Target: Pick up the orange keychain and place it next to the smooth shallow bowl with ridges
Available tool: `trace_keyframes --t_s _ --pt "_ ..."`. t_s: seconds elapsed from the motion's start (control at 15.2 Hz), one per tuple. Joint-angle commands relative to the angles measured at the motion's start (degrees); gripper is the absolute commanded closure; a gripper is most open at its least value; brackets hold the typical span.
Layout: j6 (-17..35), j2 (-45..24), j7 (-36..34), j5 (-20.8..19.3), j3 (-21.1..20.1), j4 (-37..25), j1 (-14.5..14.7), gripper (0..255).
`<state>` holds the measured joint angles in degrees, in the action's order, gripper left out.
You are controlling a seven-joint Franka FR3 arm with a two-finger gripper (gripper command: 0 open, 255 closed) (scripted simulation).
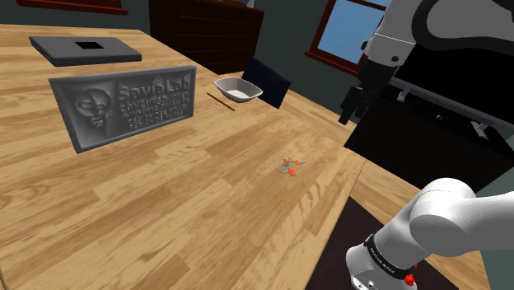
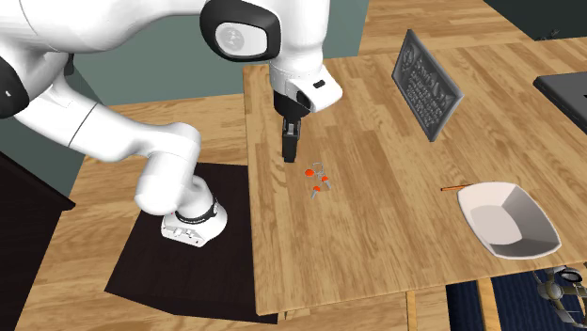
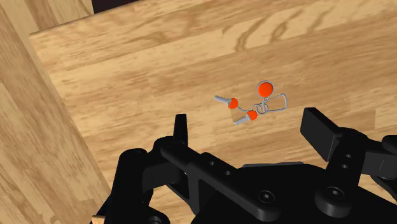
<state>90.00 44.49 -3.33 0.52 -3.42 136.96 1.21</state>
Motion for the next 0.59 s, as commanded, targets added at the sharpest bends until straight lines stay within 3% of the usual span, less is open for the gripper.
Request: trace_keyframes --t_s 0.0,0.53 --pt "0.0 0.0 0.0 0.0 0.0 0.0 0.0 0" --pt "16.5 -3.0 -5.0 4.0 -4.4 12.1 1.8 0"
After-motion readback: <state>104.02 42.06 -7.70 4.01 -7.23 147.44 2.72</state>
